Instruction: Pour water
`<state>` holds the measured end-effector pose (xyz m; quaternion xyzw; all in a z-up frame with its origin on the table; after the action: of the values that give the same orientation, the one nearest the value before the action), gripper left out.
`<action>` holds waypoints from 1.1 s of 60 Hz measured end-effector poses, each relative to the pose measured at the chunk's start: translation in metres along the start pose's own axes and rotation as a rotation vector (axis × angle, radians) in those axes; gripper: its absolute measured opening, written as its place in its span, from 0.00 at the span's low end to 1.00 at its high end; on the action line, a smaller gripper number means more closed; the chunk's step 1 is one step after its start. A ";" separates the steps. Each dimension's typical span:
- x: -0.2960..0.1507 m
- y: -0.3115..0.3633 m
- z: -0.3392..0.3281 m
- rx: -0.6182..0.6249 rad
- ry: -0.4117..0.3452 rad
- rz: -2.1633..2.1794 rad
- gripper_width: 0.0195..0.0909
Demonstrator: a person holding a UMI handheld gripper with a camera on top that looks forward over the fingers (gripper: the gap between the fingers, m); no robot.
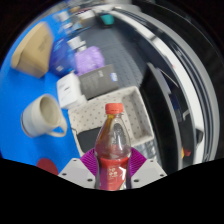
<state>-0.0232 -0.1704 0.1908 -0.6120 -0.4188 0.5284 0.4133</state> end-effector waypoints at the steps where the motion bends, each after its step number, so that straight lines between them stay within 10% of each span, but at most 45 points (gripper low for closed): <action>1: 0.001 -0.002 0.000 -0.015 0.002 0.052 0.22; 21: 0.027 0.008 0.001 -0.353 -0.033 1.021 0.23; 50: 0.034 0.051 0.000 -0.344 -0.087 1.131 0.25; 66: 0.043 0.050 0.000 -0.389 -0.069 1.227 0.65</action>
<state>-0.0159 -0.1444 0.1304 -0.7866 -0.0939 0.6027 -0.0962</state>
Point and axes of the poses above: the point between the fingertips, and its own axes, seen from behind it with the camera up: y to the left, x down, z forward, the way the camera looks, the point moved 4 cm from there along -z, backward, against the way the camera looks, and after that the axes turned 12 degrees about y, right-handed, at the moved point
